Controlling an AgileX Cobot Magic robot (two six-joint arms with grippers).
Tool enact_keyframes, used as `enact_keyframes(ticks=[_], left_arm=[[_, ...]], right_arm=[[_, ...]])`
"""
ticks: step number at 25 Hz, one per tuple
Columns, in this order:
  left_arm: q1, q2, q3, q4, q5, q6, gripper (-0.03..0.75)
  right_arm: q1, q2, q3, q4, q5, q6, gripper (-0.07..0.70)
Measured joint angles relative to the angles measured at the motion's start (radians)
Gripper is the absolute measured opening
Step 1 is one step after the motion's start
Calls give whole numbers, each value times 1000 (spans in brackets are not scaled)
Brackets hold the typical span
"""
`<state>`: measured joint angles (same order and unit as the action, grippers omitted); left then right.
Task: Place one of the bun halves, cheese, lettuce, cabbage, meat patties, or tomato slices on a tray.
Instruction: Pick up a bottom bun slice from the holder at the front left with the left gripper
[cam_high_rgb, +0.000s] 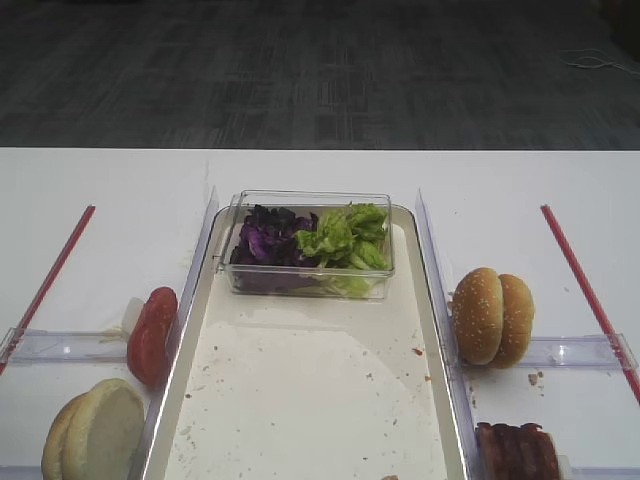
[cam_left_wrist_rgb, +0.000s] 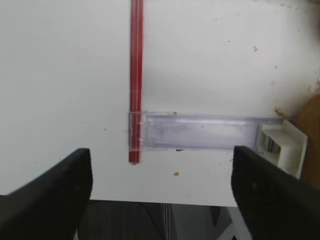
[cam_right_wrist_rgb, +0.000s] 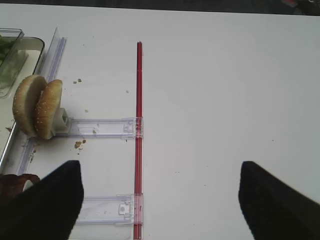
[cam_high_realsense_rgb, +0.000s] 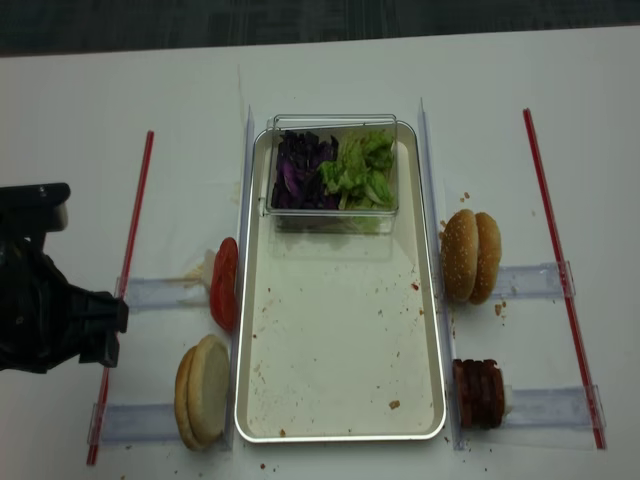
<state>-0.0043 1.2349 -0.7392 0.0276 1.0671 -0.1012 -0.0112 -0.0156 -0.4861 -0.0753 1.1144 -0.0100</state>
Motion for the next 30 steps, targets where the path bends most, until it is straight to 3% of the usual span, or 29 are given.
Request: enact_keyframes(ticks=[5,10,14,16,21,30], left_arm=[[-119,0,-16,-64,6,0,529],[-333,1,-45,-116,-4,-59,526],[-505,1,-56,-119,-43,-149,526],[-554,1,-57,-125,-70,-202,526],[-579,19,-59,-141,-93,-260,526],[-579,116,-60,-149,-91,-266,514]], right_arm=[[0,0,0,0,0,0,657],[0,0,0,0,0,0,657],[0,0,0,0,0,0,657],[0,0,0,0,0,0,657],[0,0,0,0,0,0,657],[0,0,0,0,0,0,657]])
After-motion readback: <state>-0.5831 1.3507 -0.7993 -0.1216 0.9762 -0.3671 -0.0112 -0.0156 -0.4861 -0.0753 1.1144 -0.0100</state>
